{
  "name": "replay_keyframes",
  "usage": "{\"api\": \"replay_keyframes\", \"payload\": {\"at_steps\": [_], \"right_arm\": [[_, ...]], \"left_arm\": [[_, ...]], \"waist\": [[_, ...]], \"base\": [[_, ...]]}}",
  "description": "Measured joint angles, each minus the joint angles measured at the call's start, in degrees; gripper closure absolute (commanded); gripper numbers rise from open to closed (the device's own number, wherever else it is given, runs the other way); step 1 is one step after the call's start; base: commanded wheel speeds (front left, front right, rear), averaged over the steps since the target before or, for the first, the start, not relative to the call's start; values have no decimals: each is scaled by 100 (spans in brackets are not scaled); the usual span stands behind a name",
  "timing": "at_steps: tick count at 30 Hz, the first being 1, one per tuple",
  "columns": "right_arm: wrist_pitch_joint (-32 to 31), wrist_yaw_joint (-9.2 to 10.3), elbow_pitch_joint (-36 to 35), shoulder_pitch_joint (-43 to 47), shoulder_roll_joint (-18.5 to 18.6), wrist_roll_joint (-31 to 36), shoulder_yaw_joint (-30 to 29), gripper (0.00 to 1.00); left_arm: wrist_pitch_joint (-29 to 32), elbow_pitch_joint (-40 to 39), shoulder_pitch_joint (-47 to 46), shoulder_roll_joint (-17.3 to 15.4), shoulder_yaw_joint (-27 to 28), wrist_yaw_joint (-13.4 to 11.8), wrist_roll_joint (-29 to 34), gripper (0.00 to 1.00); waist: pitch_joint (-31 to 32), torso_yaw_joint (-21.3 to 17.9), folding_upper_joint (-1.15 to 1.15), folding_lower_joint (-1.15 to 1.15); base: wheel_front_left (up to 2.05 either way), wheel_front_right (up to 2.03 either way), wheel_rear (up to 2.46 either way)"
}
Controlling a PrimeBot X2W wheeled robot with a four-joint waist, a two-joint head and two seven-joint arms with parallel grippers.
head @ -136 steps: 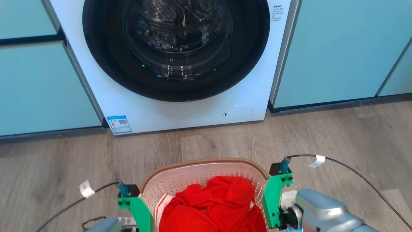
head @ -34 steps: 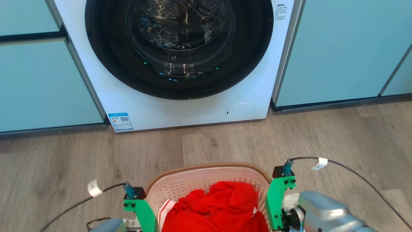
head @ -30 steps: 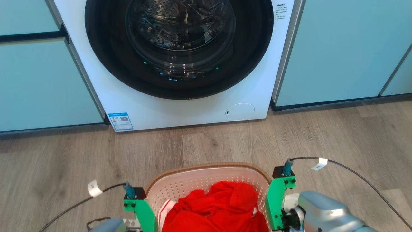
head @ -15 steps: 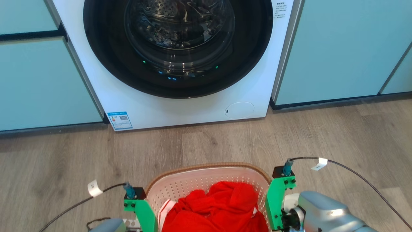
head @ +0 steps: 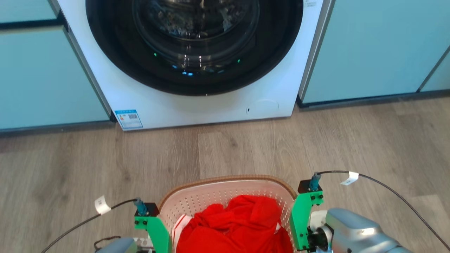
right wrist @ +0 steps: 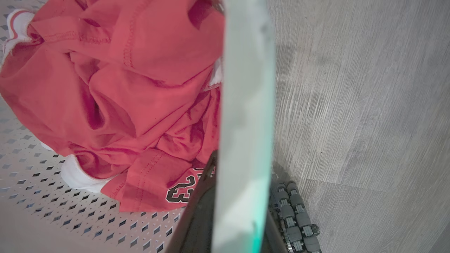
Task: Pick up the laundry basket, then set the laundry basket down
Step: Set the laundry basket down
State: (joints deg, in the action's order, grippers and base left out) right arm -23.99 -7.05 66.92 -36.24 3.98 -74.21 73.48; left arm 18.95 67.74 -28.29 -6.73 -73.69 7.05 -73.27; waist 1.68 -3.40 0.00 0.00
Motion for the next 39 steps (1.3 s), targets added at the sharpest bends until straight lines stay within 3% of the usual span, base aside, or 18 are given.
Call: {"api": "replay_keyframes", "payload": {"at_steps": [5,27,39], "right_arm": [[204,0,-7,-10,0,3,0,100],[2175,0,203,-1788,-21,160,-221,100],[2815,-2,374,-2395,-25,60,-336,100]], "left_arm": [[-116,-9,-46,-16,-2,0,9,100],[-1582,-82,-1996,-234,40,-9,461,100],[-1681,-52,-2755,-245,44,-10,392,100]], "waist": [[-265,-1,0,0],[-3141,97,0,2],[-4491,225,-1,1]], "base": [[0,0,0],[0,0,0],[0,0,0]]}}
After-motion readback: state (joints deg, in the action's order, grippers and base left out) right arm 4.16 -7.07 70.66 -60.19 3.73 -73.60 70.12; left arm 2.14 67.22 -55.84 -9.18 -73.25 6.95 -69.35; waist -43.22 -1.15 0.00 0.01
